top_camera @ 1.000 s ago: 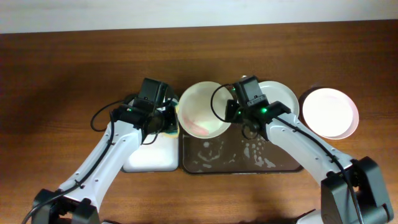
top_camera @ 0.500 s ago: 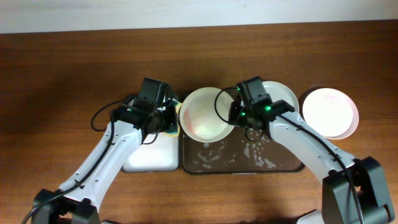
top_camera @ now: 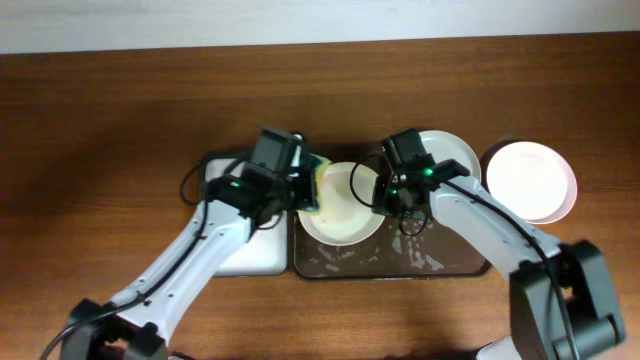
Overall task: Clean dirty plates on tray and stack at the side
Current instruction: 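Continue wiping the plate with the sponge while right gripper holds rim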
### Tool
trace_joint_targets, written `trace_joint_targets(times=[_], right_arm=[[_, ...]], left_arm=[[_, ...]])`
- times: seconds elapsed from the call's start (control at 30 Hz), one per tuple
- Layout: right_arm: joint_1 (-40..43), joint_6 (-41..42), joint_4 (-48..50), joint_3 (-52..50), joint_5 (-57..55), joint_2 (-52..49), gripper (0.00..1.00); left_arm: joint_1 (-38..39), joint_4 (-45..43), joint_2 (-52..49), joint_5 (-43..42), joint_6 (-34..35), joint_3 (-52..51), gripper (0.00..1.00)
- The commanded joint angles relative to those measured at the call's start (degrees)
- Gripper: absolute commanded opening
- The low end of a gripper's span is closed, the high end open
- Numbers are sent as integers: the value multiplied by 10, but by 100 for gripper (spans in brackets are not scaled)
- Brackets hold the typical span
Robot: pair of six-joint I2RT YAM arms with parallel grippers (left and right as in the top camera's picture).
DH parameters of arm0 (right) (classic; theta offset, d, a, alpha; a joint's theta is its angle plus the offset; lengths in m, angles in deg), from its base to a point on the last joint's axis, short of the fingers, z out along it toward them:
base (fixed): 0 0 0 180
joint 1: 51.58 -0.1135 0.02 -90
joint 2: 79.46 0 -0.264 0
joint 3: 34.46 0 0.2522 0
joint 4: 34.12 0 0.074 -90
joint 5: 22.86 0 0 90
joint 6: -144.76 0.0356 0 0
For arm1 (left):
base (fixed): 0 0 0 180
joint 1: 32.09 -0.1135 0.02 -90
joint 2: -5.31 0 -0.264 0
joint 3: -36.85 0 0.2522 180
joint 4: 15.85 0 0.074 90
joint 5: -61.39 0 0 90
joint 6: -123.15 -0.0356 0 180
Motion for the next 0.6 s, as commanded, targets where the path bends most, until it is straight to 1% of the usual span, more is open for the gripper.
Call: trace_joint_targets(times=[0.0, 0.1, 0.3, 0.4, 0.47, 0.53, 0.57], right_arm=[[-3, 5, 8, -3, -14, -24, 4], [-3, 5, 7, -3, -14, -28, 4], [-3, 5, 5, -3, -10, -28, 4], [-3, 5, 5, -3, -9, -28, 4], [-3, 5, 4, -3, -8, -28, 4], [-3, 5, 5, -3, -5, -28, 4], [-3, 5, 5, -3, 0, -28, 4]], left_arm=[[27, -18, -52, 17, 74, -2, 0], [41, -28, -103, 17, 139, -2, 0], [52, -57, -174, 27, 147, -2, 0], [55, -53, -194, 100, 147, -2, 0], [54, -68, -193, 156, 146, -1, 0], [54, -95, -193, 183, 146, -1, 0], [54, -117, -192, 182, 133, 3, 0]])
